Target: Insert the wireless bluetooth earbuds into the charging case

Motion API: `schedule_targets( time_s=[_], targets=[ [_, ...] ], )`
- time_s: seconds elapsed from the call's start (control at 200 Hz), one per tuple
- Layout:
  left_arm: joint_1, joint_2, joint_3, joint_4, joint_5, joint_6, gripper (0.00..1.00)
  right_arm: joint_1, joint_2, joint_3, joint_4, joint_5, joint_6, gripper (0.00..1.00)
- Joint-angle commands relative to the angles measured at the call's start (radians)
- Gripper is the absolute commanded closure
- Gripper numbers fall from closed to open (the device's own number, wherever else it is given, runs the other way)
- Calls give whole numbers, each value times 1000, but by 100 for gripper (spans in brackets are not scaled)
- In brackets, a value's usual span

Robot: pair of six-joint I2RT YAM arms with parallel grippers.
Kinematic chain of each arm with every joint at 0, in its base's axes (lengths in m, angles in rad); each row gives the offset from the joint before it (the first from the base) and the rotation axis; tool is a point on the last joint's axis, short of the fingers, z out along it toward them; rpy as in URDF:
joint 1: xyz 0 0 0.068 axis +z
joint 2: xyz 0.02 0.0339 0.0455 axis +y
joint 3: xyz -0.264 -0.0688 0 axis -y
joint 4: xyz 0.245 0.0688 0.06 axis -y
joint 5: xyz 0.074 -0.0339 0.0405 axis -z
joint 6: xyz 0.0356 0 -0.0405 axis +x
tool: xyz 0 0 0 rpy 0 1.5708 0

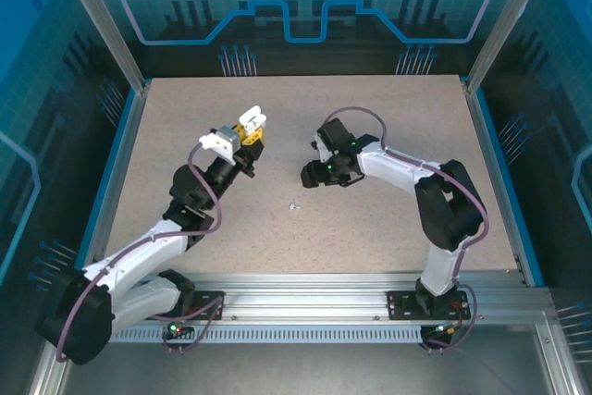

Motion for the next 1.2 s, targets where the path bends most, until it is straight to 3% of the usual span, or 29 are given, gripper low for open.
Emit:
schedule_targets(
  time_s=[0.0, 0.025, 0.05, 0.32, 0.445, 0.58, 0.7, 1.196],
  targets=[
    [8, -45, -21, -8, -31, -22, 100, 19, 23, 60, -65, -44, -54, 13],
    [9, -50, -25, -10, -31, -22, 100, 26, 27, 66, -68, -40, -59, 3],
    [10, -55, -27, -12, -33, -20, 100, 31, 29, 72, -72, -33, -65, 0],
    [12, -73, -41, -12, -35, -23, 100, 102, 96, 188, -211, 70, -181, 4],
    [15, -74, -36, -11, -33, -23, 100, 156, 162, 263, -308, 169, -254, 9],
    [18, -82, -31, -10, -36, -26, 100, 194, 230, 309, -348, 213, -285, 22],
    [21, -86, -28, -14, -38, -26, 100, 215, 267, 327, -346, 207, -291, 30],
    [24, -72, -10, -28, -30, -28, 100, 225, 327, 352, -321, 132, -281, 47]
  ],
)
